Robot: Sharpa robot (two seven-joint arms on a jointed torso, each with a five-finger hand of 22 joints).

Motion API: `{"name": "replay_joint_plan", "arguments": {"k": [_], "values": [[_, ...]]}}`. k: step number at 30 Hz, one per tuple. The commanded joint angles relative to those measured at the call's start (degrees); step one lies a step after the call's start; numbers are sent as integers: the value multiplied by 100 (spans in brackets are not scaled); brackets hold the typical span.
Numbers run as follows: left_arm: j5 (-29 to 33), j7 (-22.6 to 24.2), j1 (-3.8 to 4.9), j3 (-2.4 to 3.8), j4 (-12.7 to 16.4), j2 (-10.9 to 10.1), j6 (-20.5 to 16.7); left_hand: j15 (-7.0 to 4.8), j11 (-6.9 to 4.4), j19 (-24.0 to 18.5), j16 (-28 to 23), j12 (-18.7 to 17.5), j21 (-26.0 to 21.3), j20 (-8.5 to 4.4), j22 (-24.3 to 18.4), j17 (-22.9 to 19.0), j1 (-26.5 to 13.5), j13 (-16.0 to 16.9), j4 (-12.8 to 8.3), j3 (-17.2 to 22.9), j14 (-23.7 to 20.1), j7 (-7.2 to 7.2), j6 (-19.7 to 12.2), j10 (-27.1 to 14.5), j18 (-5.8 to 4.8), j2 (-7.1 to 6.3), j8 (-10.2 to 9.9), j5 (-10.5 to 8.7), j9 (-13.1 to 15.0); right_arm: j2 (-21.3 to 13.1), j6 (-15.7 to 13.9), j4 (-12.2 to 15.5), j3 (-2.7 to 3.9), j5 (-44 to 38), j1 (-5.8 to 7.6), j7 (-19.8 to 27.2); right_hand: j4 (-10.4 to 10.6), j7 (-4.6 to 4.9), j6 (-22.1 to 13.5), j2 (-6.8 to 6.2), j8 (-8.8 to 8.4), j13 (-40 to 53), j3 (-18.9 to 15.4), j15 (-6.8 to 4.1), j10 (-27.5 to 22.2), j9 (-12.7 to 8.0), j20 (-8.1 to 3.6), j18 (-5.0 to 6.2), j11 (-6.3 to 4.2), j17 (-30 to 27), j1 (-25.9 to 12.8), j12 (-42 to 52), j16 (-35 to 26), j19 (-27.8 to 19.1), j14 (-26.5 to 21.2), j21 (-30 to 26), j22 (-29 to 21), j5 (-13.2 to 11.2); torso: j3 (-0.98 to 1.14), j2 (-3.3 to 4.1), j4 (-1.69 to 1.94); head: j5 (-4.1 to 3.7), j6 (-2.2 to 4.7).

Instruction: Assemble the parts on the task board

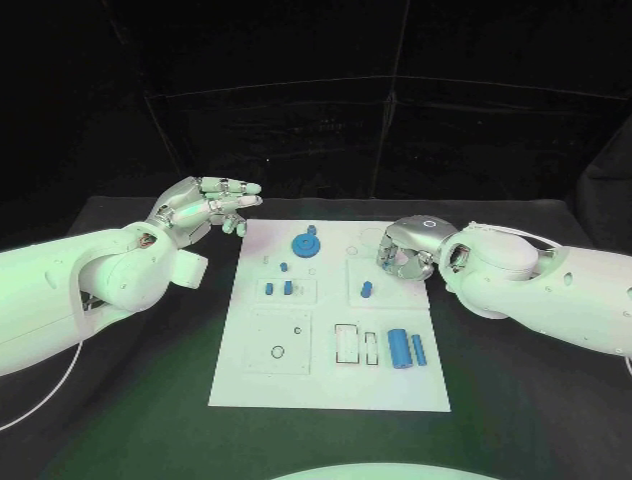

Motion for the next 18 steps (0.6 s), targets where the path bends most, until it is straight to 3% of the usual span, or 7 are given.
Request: {"name": "replay_joint_plan", "arguments": {"k": [1, 13, 18], "values": [[35, 142, 7, 4, -11, -8, 66, -8, 13, -41, -37, 38, -25, -6, -6, -4, -5, 8, -9, -38, -45, 3, 45, 22, 75, 45, -14, -3, -6, -96, -383, 179, 2, -90, 10, -55, -15, 12, 30, 19, 21, 6, 41, -42, 46, -1, -20, -49, 0, -23, -7, -3, 23, 56, 197, 43, 52, -1, -7, -7, 1, 0, -7], [35, 137, 7, 4, -26, -3, 88, -8, 13, -46, -49, 40, -37, -7, -14, -26, 2, 7, -19, -48, -57, 4, 45, 20, 75, 43, -16, -3, -7, -480, -841, 759, 21, 159, 26, 22, -41, 18, 24, -21, 2, -3, 71, -40, 46, -8, -22, -57, 6, -22, -33, -21, 32, 68, 197, 70, 96, 22, -14, -3, 0, -1, -9], [35, 138, 7, 4, -23, -1, 94, -8, 13, -46, -49, 40, -37, -7, -14, -26, 2, 7, -19, -48, -57, 4, 45, 20, 75, 43, -16, -3, -7, -588, -965, 1074, 59, 293, 38, 90, -47, 19, 25, -29, -2, -5, 78, -39, 48, -9, -23, -58, 6, -17, -36, -25, 38, 69, 198, 75, 103, 28, -13, -3, 9, 9, -21]]}}
